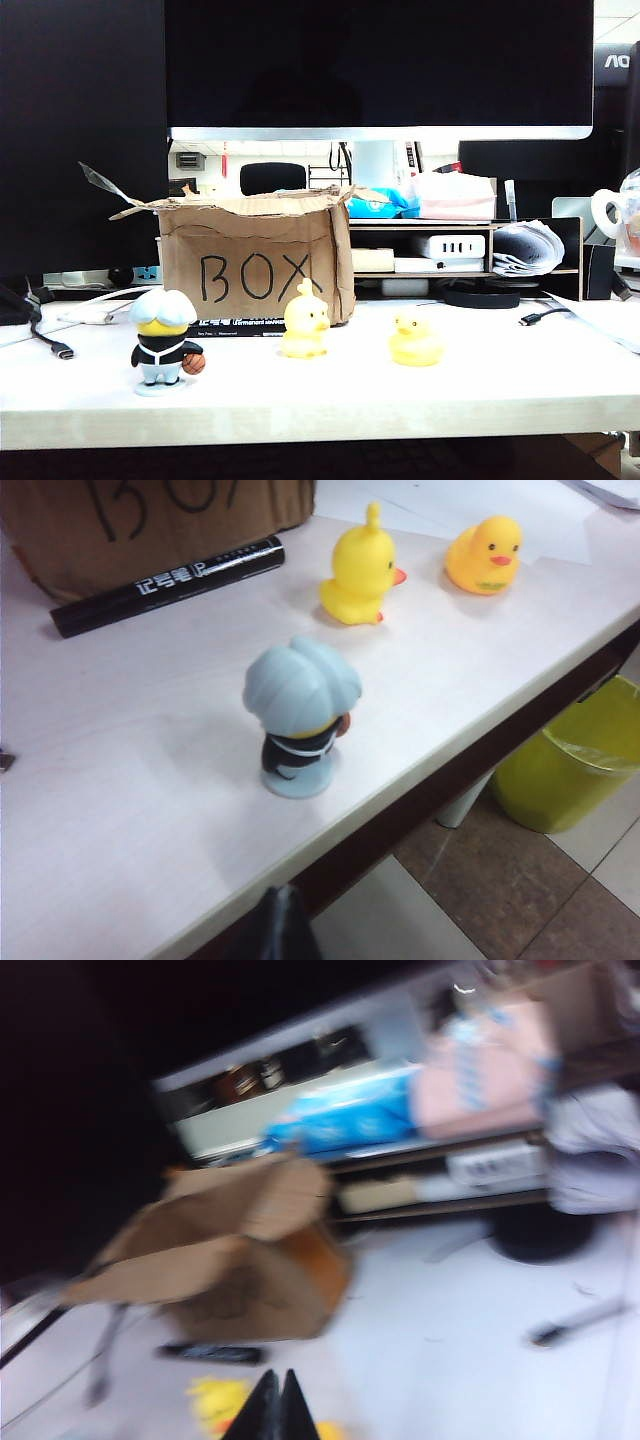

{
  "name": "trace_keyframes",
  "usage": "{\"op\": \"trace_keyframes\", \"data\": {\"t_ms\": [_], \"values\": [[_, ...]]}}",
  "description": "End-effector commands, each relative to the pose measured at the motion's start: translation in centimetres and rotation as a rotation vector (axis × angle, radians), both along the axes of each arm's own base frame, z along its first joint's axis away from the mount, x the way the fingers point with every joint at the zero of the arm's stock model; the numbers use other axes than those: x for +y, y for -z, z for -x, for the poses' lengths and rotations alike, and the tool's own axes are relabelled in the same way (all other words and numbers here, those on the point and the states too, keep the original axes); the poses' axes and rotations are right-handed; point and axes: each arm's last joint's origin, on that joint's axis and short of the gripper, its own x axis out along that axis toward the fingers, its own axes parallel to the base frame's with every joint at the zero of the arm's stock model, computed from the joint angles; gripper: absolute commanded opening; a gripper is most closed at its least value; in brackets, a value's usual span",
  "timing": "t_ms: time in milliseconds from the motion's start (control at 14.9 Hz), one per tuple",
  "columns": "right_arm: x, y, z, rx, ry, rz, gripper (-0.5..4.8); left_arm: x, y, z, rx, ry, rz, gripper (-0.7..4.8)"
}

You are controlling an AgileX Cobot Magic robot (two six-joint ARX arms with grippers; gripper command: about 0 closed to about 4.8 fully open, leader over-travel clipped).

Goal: Put the doll that is least similar in color compared to the others into the paper box.

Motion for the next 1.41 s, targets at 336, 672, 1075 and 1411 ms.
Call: {"op": "trace_keyframes", "data": {"t_ms": [336, 672, 1075, 1411], "values": [[10.3, -4.0, -6.9, 0.343, -0.629, 0.565, -0.05, 0.0, -0.2, -0.1, -0.012, -0.002, 0.010, -0.05], [21.7, -3.0, -10.6, 0.426, -0.885, 0.684, 1.72, 0.0, -0.2, -0.1, -0.013, -0.002, 0.011, -0.05], [25.5, -1.4, -11.3, 0.411, -0.882, 0.740, 4.79, 0.0, -0.2, -0.1, -0.013, -0.002, 0.011, -0.05], [27.2, -0.6, -12.6, 0.313, -0.828, 0.714, 4.79, 0.0, -0.2, -0.1, -0.014, -0.002, 0.011, -0.05]]}}
